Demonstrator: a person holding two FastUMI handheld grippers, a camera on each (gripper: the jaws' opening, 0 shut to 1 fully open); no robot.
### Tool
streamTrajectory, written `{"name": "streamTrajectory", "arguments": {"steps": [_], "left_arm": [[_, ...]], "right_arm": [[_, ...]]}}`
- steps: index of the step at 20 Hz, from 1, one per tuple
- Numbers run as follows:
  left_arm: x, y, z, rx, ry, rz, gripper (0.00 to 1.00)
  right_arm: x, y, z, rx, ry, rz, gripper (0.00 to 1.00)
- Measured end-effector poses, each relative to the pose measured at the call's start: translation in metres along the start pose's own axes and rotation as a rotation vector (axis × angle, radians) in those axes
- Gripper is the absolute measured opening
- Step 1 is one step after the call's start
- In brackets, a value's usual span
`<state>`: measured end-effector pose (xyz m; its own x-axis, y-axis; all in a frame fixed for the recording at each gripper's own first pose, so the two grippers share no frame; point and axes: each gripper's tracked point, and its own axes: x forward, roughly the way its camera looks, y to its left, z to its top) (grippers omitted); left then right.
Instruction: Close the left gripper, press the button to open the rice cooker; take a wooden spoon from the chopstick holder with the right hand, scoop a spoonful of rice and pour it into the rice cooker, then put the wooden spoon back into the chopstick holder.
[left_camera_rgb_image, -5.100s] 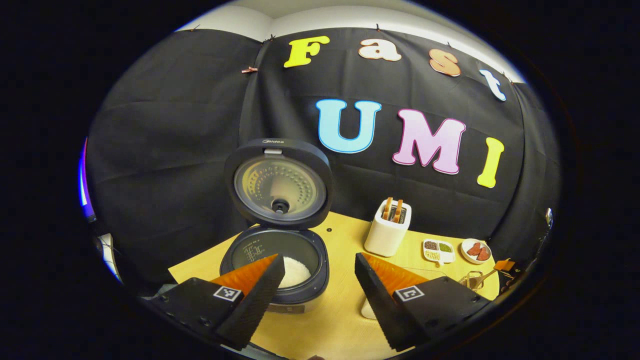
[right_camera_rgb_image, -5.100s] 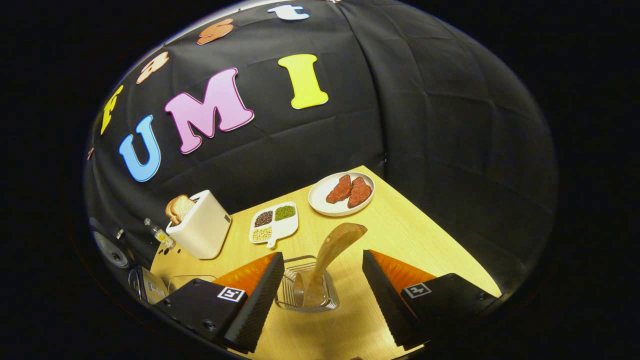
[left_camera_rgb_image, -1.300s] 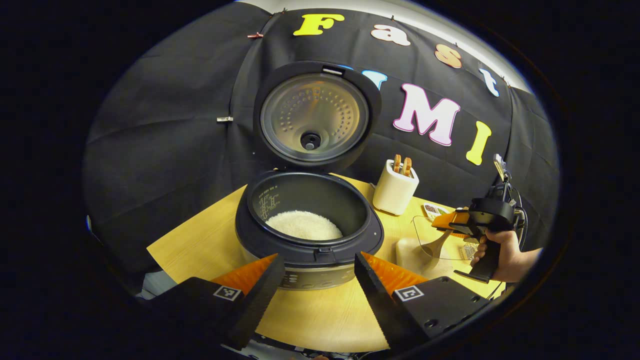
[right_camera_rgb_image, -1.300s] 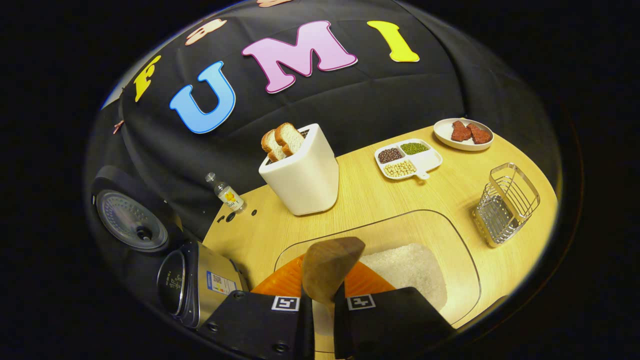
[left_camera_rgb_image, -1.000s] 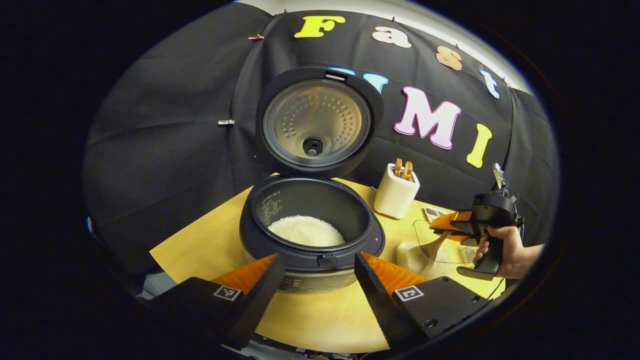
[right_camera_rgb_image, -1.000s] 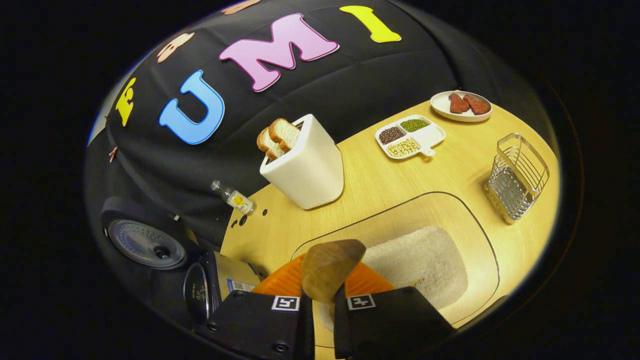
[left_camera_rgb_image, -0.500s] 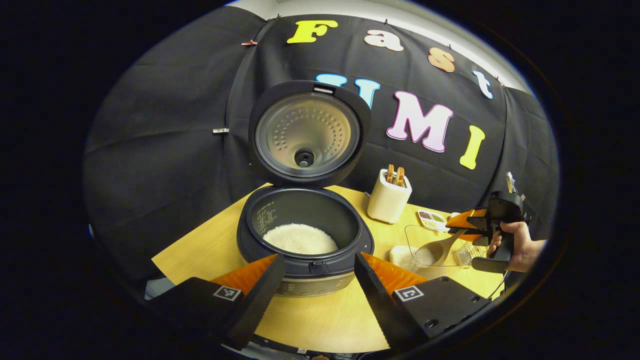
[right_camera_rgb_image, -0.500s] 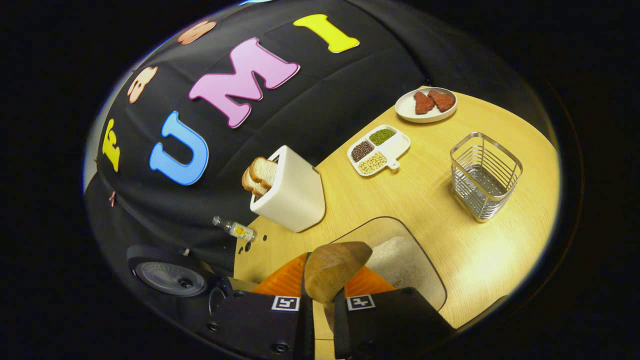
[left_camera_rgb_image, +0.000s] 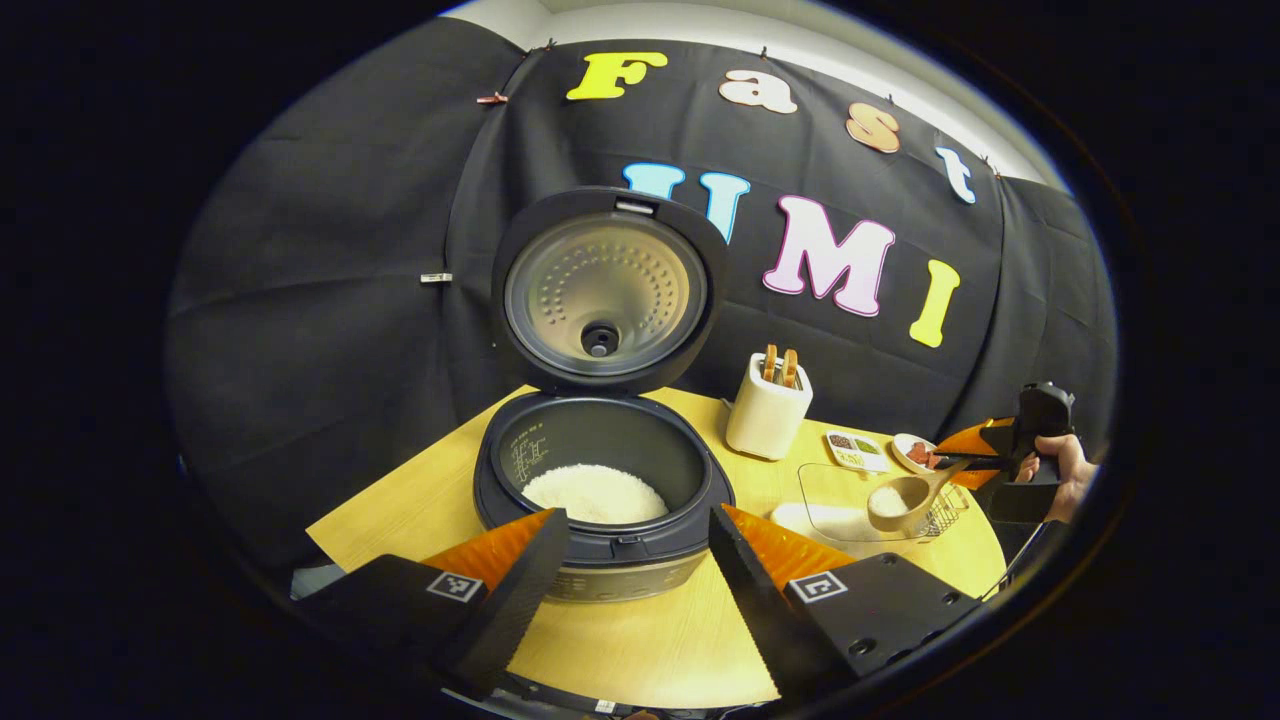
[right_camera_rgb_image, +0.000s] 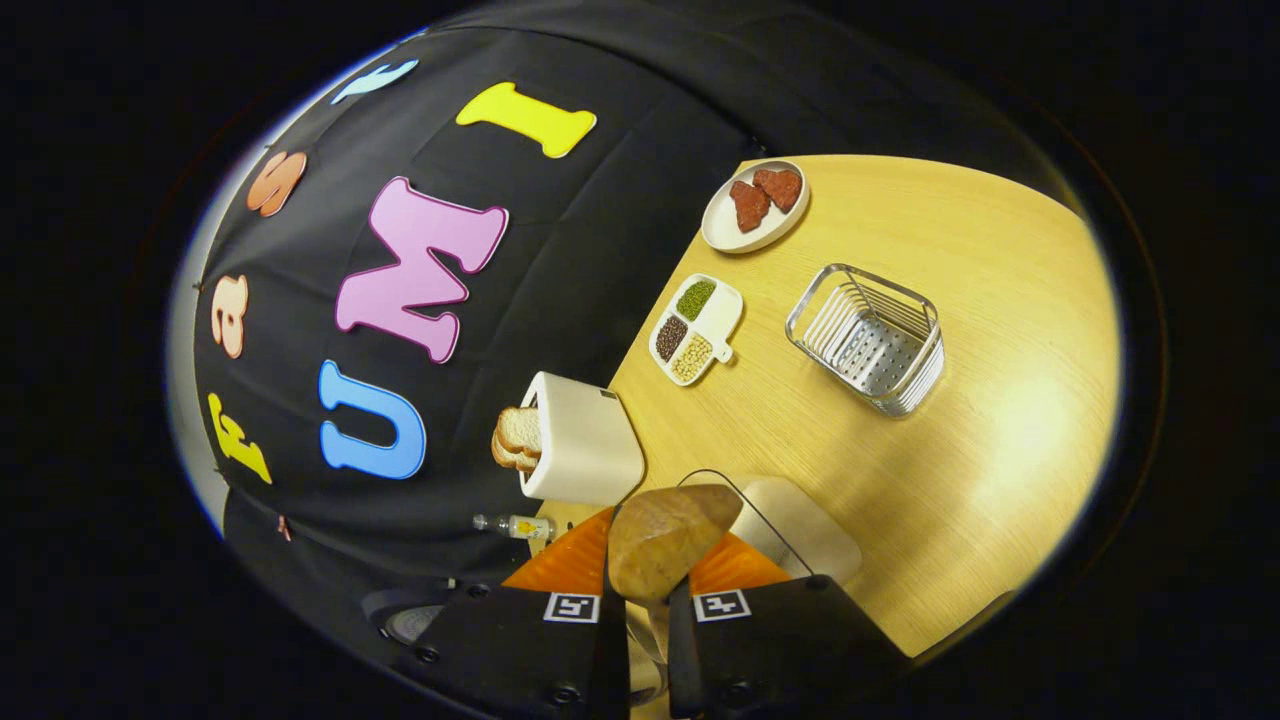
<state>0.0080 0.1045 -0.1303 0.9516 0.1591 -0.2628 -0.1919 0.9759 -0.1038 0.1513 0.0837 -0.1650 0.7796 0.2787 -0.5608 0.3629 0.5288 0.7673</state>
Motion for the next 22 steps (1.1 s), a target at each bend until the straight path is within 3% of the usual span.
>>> {"name": "streamTrajectory", "arguments": {"steps": [6, 13, 21, 22], "left_arm": [[-0.016, 0.009, 0.002, -0.014, -0.024, 0.042, 0.95], [-0.032, 0.046, 0.007, -0.037, -0.046, 0.126, 0.95], [-0.042, 0.081, 0.009, -0.119, -0.063, 0.187, 0.92], [-0.042, 0.085, 0.007, -0.122, -0.058, 0.187, 0.95]], "right_arm": [[-0.004, 0.046, -0.012, 0.037, 0.069, 0.097, 0.19], [0.001, 0.114, -0.078, 0.006, 0.19, 0.205, 0.19], [0.018, 0.174, -0.163, -0.058, 0.287, 0.262, 0.19], [0.022, 0.18, -0.172, -0.08, 0.29, 0.262, 0.19]]}}
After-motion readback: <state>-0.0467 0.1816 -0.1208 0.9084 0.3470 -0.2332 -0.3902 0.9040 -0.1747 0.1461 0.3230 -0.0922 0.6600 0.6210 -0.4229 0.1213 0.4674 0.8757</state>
